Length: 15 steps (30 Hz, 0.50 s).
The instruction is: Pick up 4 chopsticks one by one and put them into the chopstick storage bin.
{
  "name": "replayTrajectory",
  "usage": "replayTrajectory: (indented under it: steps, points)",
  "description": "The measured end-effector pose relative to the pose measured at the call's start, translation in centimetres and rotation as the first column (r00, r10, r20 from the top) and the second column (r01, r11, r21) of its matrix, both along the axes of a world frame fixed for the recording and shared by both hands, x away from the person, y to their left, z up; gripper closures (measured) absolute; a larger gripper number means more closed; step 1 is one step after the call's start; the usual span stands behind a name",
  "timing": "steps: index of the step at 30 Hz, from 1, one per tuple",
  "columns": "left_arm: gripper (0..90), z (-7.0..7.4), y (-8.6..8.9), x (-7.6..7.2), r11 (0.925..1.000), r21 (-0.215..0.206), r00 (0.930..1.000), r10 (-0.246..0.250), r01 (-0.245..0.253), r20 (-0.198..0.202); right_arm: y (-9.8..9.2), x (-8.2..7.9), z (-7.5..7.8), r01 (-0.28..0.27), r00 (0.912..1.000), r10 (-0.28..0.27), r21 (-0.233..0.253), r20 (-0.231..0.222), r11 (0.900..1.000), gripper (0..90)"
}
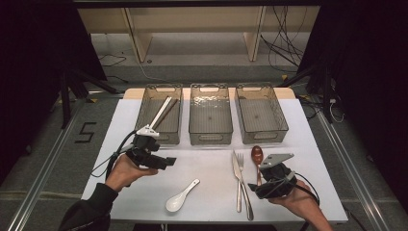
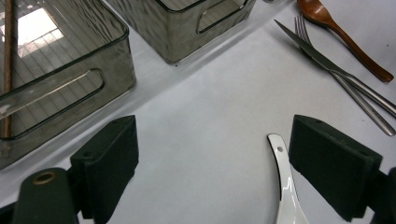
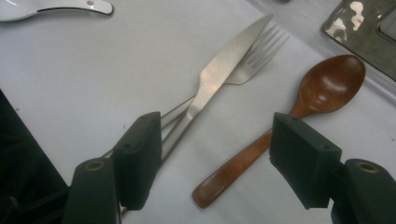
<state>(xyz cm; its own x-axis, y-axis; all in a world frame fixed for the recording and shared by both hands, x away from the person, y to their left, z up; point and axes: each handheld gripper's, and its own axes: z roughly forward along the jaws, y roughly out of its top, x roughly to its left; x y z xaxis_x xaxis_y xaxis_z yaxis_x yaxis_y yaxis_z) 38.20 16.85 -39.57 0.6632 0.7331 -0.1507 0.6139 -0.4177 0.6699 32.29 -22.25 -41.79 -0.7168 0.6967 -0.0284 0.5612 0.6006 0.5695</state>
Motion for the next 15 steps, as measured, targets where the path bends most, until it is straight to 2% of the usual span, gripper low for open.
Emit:
replayTrajectory:
  steps: [7, 10, 12, 13, 15]
  points:
    - [15.5, -0.4, -0.5, -1.1, 0.9996, 0.019, 0.9997, -0.023, 0.022, 0.01, -0.4, 0.4, -0.2, 0.048, 0.9988, -0.048, 0.008, -0.01, 0.999, 35.3]
    - [15.5, -0.5, -0.6, -1.7, 0.9995, 0.018, 0.9995, -0.027, 0.027, 0.013, -0.5, 0.5, -0.2, 0.063, 0.9979, -0.063, 0.009, -0.016, 0.998, 35.2]
    - [15.5, -0.4, -0.6, -2.2, 0.9994, 0.02, 0.9992, -0.027, 0.026, 0.03, -0.5, 0.6, -0.3, 0.072, 0.9972, -0.071, 0.009, -0.021, 0.997, 35.2]
    - [15.5, -0.4, -0.6, -2.4, 0.9996, 0.009, 0.9991, -0.025, 0.025, 0.035, -0.6, 0.6, -0.3, 0.078, 0.9967, -0.078, 0.01, -0.022, 0.997, 35.2]
    - [15.4, -0.5, -0.5, -2.7, 0.9996, 0.007, 0.9992, -0.027, 0.027, 0.03, -0.7, 0.6, -0.3, 0.083, 0.9963, -0.083, 0.01, -0.022, 0.996, 35.2]
